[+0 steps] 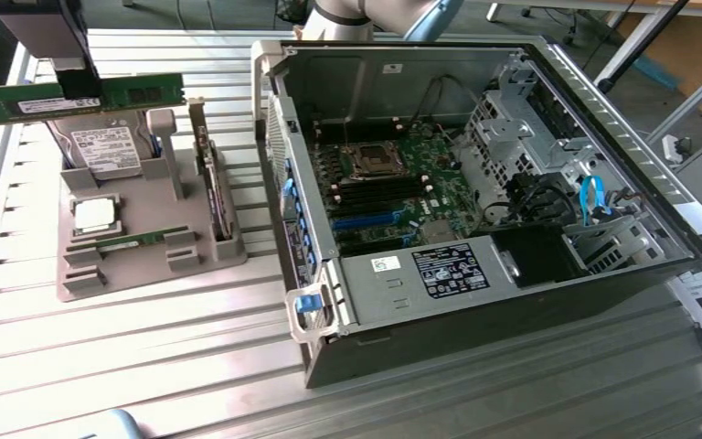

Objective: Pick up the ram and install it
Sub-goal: 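Pick up the ram and move it above insertion slot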

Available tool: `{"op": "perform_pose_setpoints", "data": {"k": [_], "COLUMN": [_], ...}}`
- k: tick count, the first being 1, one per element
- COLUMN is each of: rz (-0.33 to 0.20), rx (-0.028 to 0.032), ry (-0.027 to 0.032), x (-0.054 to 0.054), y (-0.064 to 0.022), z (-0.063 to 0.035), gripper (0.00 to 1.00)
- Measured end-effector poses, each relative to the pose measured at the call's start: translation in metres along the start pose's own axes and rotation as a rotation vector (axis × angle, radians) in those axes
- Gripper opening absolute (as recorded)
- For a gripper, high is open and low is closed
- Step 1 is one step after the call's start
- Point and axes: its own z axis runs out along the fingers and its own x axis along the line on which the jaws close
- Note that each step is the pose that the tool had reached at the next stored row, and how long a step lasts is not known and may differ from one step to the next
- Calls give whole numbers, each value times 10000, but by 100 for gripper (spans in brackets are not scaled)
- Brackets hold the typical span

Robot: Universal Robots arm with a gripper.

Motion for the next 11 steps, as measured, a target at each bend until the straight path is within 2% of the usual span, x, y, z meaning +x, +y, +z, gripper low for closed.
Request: {"op": "perform_pose_setpoints", "data": {"k": [11], "rz": [0], "rx": [-6], "ry": [44], "x": [14], "y": [-108], "z": [-2], "gripper": [13]}}
